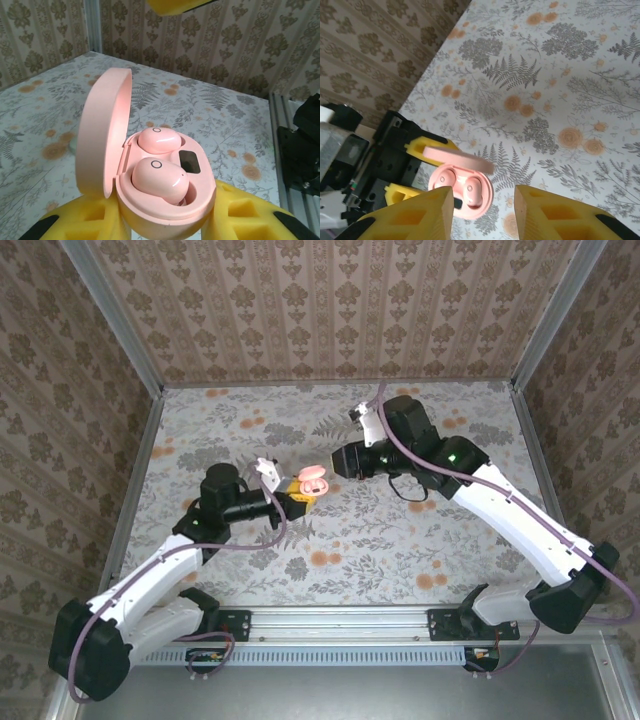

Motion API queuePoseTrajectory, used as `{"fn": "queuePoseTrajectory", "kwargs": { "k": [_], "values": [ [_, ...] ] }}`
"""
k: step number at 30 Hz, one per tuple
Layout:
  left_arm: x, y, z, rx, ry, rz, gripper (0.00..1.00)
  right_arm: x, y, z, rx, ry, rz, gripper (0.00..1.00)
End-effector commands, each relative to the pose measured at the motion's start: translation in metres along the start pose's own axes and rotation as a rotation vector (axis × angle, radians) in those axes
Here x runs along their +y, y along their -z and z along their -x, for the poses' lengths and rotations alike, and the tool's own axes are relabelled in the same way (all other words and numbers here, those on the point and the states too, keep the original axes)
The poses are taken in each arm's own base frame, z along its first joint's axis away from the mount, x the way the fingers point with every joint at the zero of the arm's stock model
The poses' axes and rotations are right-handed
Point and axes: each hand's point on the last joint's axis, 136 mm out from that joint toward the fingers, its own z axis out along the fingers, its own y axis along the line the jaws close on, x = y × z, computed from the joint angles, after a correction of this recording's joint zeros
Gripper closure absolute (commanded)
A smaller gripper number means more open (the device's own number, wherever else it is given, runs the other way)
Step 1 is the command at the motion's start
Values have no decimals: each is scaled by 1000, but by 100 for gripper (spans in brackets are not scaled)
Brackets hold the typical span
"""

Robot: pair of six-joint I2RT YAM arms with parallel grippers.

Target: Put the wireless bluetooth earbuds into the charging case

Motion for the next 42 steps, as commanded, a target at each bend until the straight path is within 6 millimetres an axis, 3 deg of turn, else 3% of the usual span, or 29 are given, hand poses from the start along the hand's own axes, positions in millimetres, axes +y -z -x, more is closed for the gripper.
{"fn": "queuePoseTrajectory", "kwargs": {
  "k": [1, 9, 16, 19, 22, 25, 27, 34, 42],
  "values": [
    [-14, -1, 32, -80, -36, -80, 84, 14, -8, -3, 31, -44, 108, 63],
    [-24, -5, 39, -80, -25, -157, 84, 24, -36, -7, 70, -157, 224, 64],
    [-20, -5, 42, -89, -27, -127, 84, 36, -31, -27, 144, -197, 323, 72],
    [-18, -6, 43, -92, -24, -117, 84, 37, -13, -38, 151, -201, 319, 72],
    [-17, -7, 45, -98, -19, -115, 84, 24, 1, -41, 104, -225, 251, 67],
    [-16, -7, 46, -105, -12, -109, 84, 8, 11, -38, 29, -293, 204, 52],
    [-16, -7, 48, -112, -10, -108, 84, 3, 13, -35, -1, -331, 206, 49],
    [-17, -4, 60, -144, -21, -106, 84, 8, -9, -42, 74, -441, 289, 44],
    [-16, -4, 60, -153, -10, -99, 84, 20, -28, -38, 111, -539, 409, 43]
  ]
}}
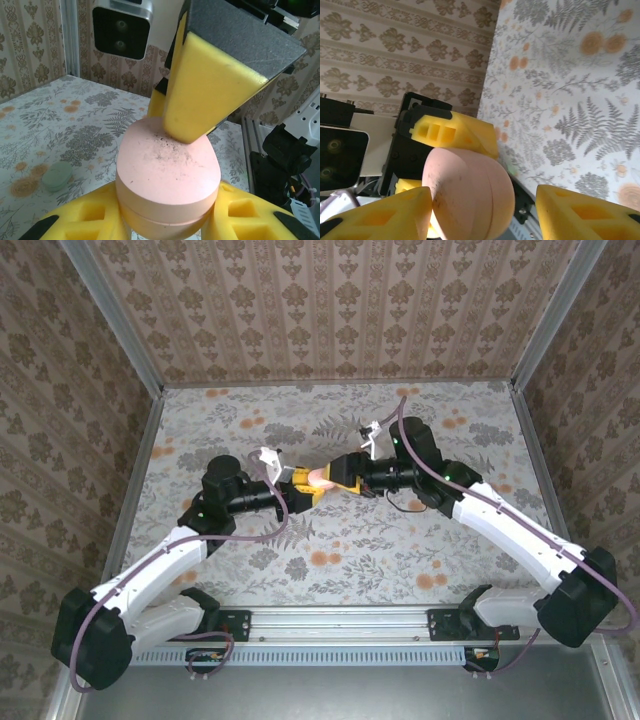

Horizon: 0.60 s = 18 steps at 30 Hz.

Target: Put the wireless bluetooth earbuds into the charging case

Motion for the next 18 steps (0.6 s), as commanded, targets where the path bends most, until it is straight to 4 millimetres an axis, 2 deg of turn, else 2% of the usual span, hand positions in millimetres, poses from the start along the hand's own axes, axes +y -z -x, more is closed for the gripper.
{"fn": "queuePoseTrajectory", "kwargs": {
  "k": [1, 4, 8, 11, 13, 18],
  "values": [
    [-6, 2, 26, -67, -47, -12, 84, 9, -10, -1, 37, -61, 88, 44],
    [-3, 2, 24, -65, -43, 2, 84, 12, -16, -1, 54, -88, 130, 49],
    [0, 2, 20, -52, -32, 21, 82, 10, -19, -1, 58, -107, 145, 63],
    [1, 3, 16, -34, -22, 30, 77, 8, -20, 1, 48, -111, 142, 70],
    [1, 5, 11, -19, -17, 38, 67, 7, -21, 3, 37, -115, 137, 71],
    [3, 16, 4, 2, -14, 113, 24, -3, -26, 16, 2, -147, 116, 73]
  ]
}}
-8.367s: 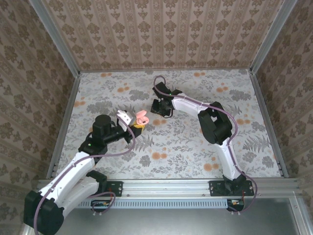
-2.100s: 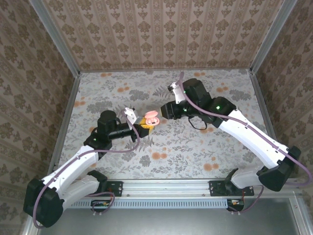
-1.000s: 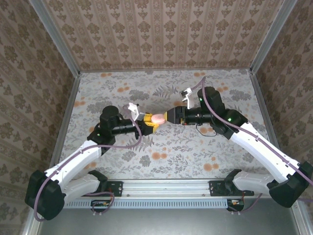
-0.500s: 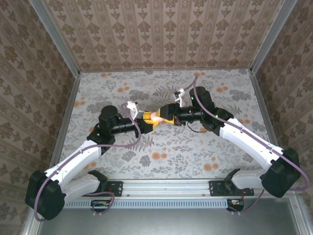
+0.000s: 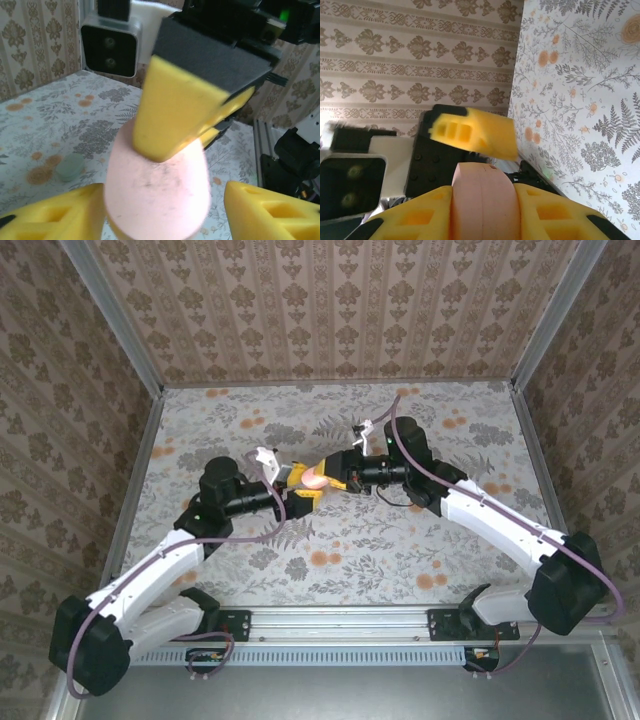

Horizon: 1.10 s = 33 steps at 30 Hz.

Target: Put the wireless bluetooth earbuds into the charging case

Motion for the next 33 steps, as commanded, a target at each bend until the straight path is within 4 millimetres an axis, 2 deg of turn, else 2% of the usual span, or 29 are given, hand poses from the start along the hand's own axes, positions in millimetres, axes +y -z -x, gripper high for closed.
{"fn": "queuePoseTrajectory", "kwargs": {
  "k": [1, 3, 4, 7, 10, 16, 20, 27, 30, 33],
  "values": [
    [-2, 11, 3, -6, -31, 53, 17, -9, -4, 11, -25, -32, -6, 73],
    [3, 19, 1, -1, -36, 111, 1, -15, -3, 22, -61, -40, -24, 73],
    [4, 23, 0, 0, -38, 137, 0, -29, -7, 28, -70, -56, -55, 73],
    [9, 37, -6, 9, -33, 199, 0, -52, -13, 41, -93, -76, -99, 76],
    [21, 52, -18, 25, -6, 293, 0, -76, -29, 50, -82, -75, -135, 76],
    [72, 94, -47, 36, 123, 582, 0, -154, -74, 62, 1, -87, -270, 79],
    [88, 111, -61, 34, 196, 657, 0, -200, -93, 70, 2, -78, -371, 80],
    [102, 126, -79, 32, 225, 741, 0, -237, -117, 70, 56, -88, -412, 78],
    [105, 129, -82, 23, 229, 758, 0, -248, -115, 67, 69, -96, -460, 70],
    [108, 132, -82, 23, 225, 775, 0, -253, -103, 66, 56, -80, -528, 64]
  ]
}}
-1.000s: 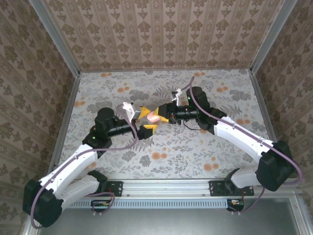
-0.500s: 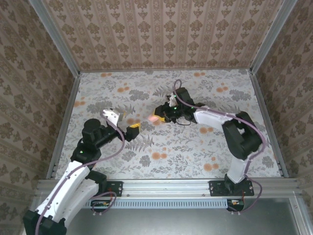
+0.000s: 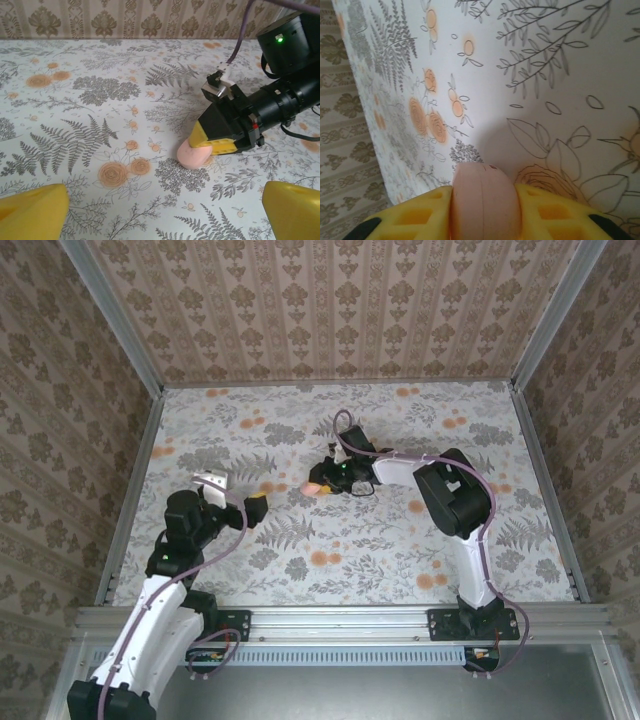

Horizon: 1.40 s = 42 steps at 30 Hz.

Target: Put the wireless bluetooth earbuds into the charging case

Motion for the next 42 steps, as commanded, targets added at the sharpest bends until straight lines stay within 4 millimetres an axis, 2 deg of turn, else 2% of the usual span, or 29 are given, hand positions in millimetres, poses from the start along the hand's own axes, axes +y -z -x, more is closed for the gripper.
{"fn": "queuePoseTrajectory", "kwargs": {
  "k": [1, 6, 7, 10, 13, 17, 19, 22, 25, 29, 32, 36, 40, 42],
  "values": [
    [7, 2, 5, -28, 16, 33, 0, -20, 7, -4, -8, 19, -129, 61],
    [21, 4, 5, -32, 25, 111, 0, -29, 32, -3, -38, 44, -238, 48],
    [25, 5, 5, -31, 22, 136, 0, -28, 40, -3, -49, 57, -261, 42],
    [40, 9, 5, -29, 8, 226, 0, -18, 70, 0, -101, 117, -322, 1],
    [61, 16, 7, -31, -13, 349, 0, -6, 111, 7, -192, 200, -396, 0],
    [93, 29, 8, -34, -42, 548, 0, 6, 180, 20, -382, 354, -528, 0],
    [105, 34, 7, -36, -57, 622, 0, 6, 219, 26, -509, 426, -605, 0],
    [111, 28, 4, -50, -126, 636, 0, 1, 270, 31, -691, 565, -702, 0],
    [119, 21, -4, -61, -150, 656, 0, -23, 308, 30, -854, 636, -803, 0],
    [131, 8, -20, -9, -161, 676, 0, -83, 350, 21, -1080, 575, -913, 0],
    [133, -8, -26, 4, -164, 648, 0, -123, 361, 11, -1135, 541, -908, 0],
    [138, -25, -29, 36, -187, 630, 0, -160, 361, 7, -1108, 484, -908, 0],
    [143, -35, -21, 3, -222, 634, 0, -178, 349, 12, -1079, 511, -893, 0],
    [147, -40, -18, -10, -233, 638, 0, -177, 345, 20, -1057, 531, -875, 0]
  ]
}}
